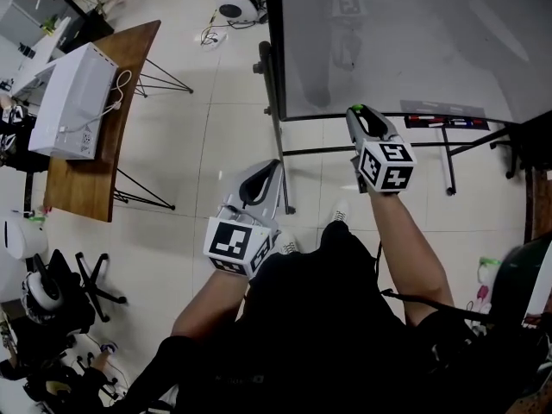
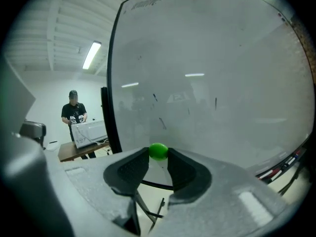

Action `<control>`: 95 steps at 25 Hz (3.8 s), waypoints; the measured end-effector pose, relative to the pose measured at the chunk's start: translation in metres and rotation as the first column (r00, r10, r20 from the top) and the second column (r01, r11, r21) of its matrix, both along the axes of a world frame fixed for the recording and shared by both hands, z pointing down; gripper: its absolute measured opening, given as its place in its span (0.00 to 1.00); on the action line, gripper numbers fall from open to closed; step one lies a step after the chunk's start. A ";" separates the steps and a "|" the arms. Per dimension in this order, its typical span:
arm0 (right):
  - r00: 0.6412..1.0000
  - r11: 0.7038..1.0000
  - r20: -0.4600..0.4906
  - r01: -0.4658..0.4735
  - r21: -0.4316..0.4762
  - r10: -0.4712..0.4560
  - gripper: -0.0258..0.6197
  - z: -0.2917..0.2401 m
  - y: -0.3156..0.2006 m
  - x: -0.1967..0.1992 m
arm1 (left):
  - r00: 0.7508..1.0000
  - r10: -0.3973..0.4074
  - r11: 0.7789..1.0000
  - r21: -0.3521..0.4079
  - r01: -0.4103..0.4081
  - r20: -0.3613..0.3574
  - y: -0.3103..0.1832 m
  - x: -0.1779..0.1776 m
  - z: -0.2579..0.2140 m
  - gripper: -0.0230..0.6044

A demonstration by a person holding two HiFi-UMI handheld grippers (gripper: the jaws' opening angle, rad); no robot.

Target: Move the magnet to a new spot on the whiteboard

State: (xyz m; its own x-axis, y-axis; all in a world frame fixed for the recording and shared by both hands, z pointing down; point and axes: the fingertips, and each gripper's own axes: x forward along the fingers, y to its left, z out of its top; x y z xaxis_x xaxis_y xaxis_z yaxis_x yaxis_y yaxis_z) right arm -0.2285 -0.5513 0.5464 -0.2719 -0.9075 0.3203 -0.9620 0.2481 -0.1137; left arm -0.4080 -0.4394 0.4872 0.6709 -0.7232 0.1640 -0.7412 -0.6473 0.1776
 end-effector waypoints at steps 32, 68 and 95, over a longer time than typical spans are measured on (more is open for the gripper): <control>0.935 0.907 0.085 0.306 0.291 -0.343 0.21 -0.178 0.279 0.045 | 0.995 -0.044 0.992 0.116 0.054 -0.090 0.139 0.091 -0.087 0.06; 0.917 0.881 0.077 0.348 0.321 -0.390 0.21 -0.177 0.336 0.046 | 0.996 -0.072 0.985 0.154 0.079 -0.048 0.206 0.089 -0.097 0.06; 0.916 0.882 0.084 0.347 0.318 -0.391 0.21 -0.174 0.345 0.046 | 0.994 -0.092 0.982 0.160 0.101 -0.066 0.212 0.088 -0.102 0.06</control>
